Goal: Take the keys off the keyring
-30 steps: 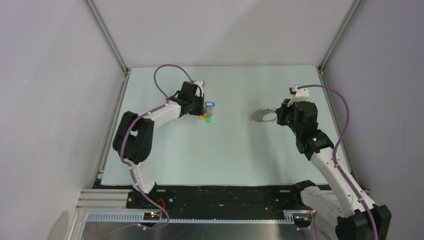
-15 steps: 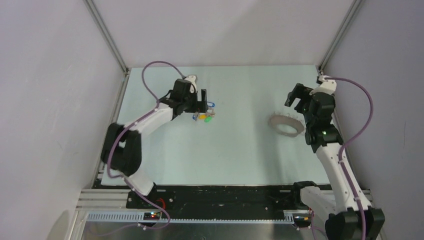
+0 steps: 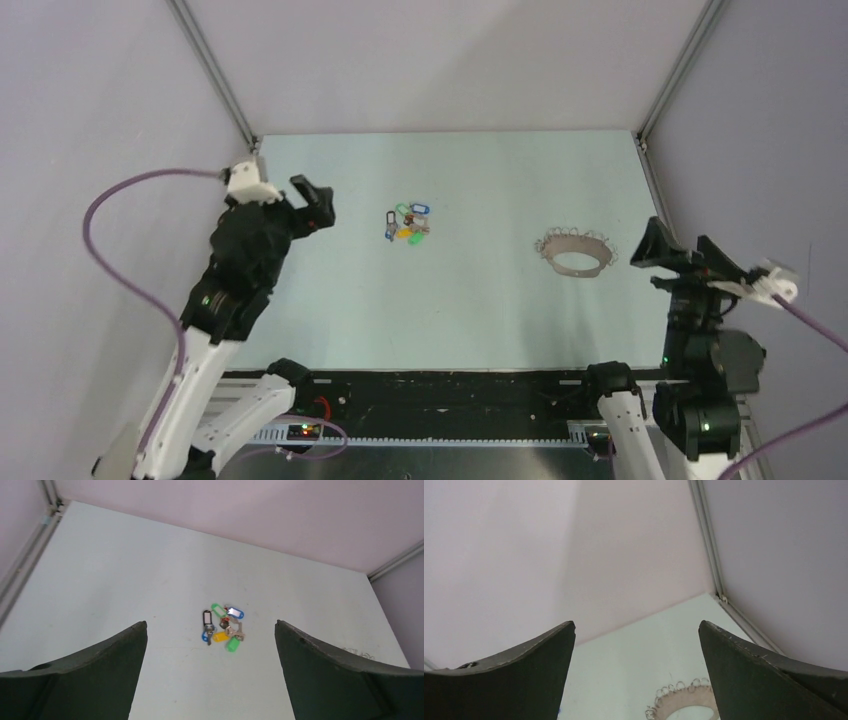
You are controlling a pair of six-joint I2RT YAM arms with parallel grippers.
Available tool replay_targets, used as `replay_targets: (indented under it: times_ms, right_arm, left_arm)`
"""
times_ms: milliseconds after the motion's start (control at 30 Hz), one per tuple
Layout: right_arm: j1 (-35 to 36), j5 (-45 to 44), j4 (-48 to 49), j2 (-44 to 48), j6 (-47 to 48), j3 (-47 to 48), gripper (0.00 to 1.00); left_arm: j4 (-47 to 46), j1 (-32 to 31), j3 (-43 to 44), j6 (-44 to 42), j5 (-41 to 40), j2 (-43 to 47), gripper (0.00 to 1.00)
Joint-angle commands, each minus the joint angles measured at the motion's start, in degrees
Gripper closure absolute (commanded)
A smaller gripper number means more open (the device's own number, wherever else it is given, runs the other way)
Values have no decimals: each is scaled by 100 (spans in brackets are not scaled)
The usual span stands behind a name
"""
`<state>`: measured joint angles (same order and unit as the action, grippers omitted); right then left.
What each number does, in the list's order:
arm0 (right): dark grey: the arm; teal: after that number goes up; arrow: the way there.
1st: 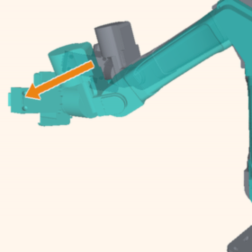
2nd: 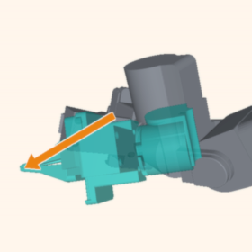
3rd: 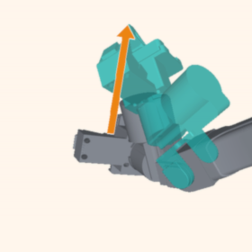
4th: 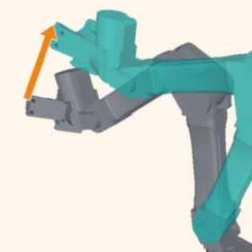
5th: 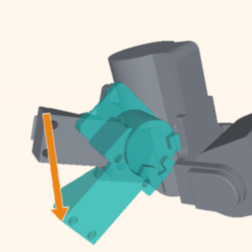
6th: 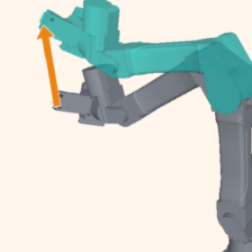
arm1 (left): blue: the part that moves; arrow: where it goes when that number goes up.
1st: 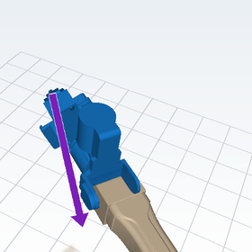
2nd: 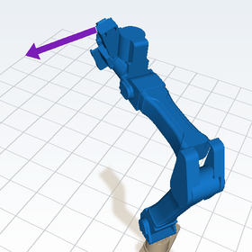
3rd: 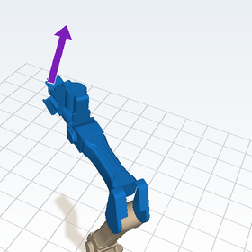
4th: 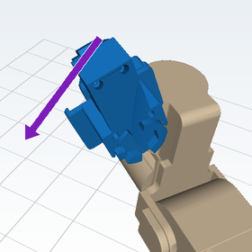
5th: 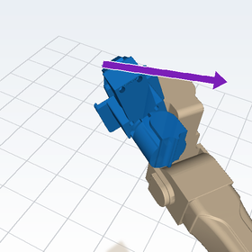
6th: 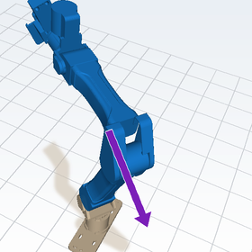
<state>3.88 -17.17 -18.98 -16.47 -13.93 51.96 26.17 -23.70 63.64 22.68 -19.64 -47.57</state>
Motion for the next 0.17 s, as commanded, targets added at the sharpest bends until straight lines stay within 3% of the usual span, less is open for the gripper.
replay_targets:
  times_ms: [0, 133]
  right_arm:
    - [-13, -113, -593, 503, -138, 79, 2]
    - [-11, 114, -833, 627, 71, 80, 1]
  left_arm:
    - [428, 32, -388, -475, -404, 731, 0]
    - [570, 32, -430, -773, 130, 1029, 0]
